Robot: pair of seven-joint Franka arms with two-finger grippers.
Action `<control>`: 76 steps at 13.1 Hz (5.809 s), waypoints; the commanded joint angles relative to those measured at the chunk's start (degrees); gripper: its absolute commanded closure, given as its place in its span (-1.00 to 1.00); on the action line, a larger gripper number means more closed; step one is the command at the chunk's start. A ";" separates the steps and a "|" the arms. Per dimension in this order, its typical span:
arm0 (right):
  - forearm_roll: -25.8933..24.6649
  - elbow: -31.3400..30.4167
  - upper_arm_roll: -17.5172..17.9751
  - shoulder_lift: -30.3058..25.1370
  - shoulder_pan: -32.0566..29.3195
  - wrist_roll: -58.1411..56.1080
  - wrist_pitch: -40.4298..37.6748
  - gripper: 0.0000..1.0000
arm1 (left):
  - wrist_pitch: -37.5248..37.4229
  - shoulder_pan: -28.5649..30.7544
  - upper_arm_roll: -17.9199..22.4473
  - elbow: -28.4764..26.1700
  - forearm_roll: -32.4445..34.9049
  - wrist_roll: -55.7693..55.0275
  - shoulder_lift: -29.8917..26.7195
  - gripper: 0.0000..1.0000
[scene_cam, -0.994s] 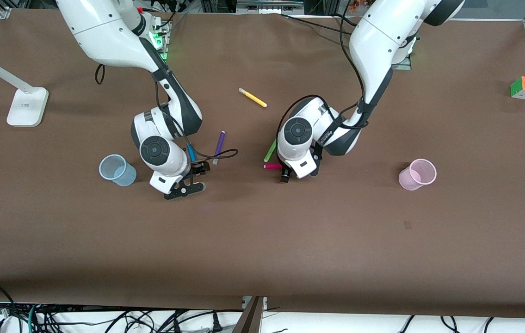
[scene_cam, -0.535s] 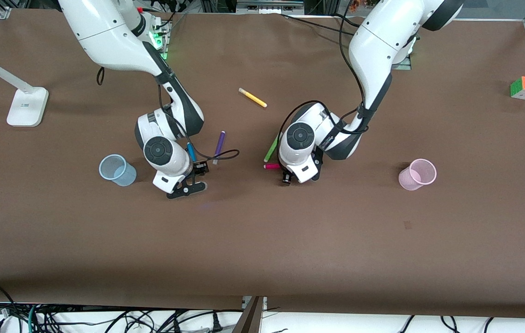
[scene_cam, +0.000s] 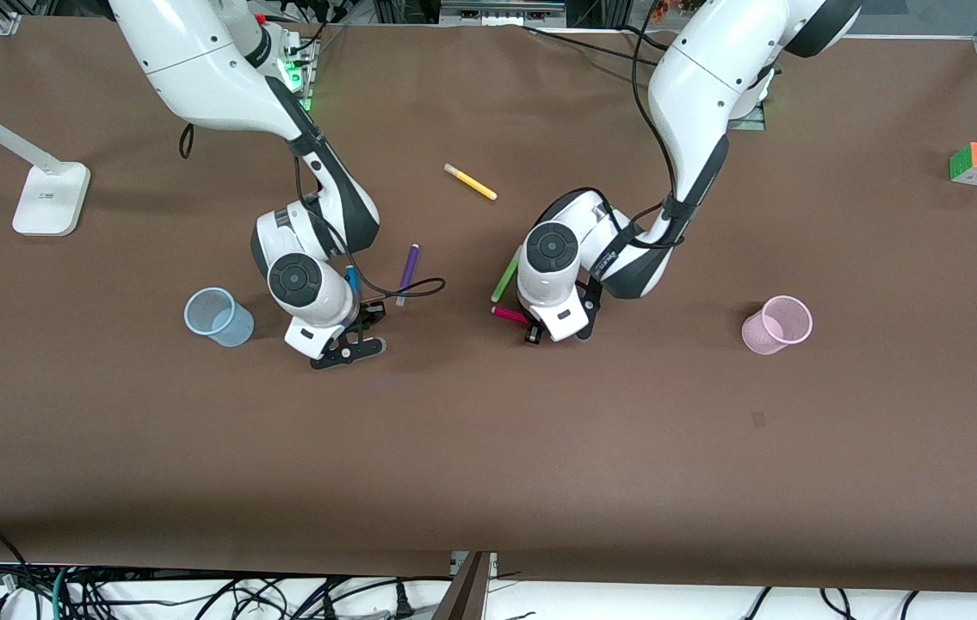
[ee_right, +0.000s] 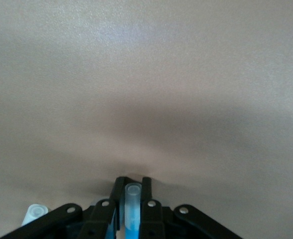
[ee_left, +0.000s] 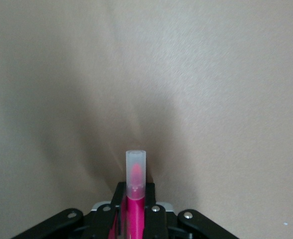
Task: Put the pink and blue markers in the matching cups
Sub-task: 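Lift the blue marker toward the blue cup while the left gripper carries pink, then lower the blue marker into the blue cup while the left gripper drops pink, then open and raise the right gripper while the left gripper lifts from the cup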
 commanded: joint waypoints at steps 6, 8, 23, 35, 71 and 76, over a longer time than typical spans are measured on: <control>0.55 5.52 -0.88 -4.15 -0.54 -9.04 -5.97 0.92 | -21.67 12.69 -1.88 0.78 -9.78 19.02 -16.10 1.00; 0.38 10.70 -0.88 -4.68 -2.29 -16.05 -12.48 0.91 | -26.35 18.66 -1.88 0.69 -15.31 26.26 -20.67 1.00; 26.64 11.26 -1.14 -11.36 -20.74 -88.57 -27.01 0.91 | -36.48 47.34 -1.79 -6.96 -36.34 64.76 -18.60 1.00; 40.10 3.09 -1.67 -11.19 -29.63 -111.97 -33.16 0.91 | -35.25 54.56 -1.27 -5.73 -40.03 80.25 -9.36 1.00; 1.52 22.71 -0.97 -22.76 -19.79 -9.94 -52.69 -1.00 | -63.28 21.37 -2.32 23.45 -9.40 48.50 -22.27 -1.00; 0.82 9.95 -1.32 -35.07 -20.32 -9.42 -46.70 -1.00 | -63.02 19.40 -1.09 23.45 -5.32 81.48 -24.03 -1.00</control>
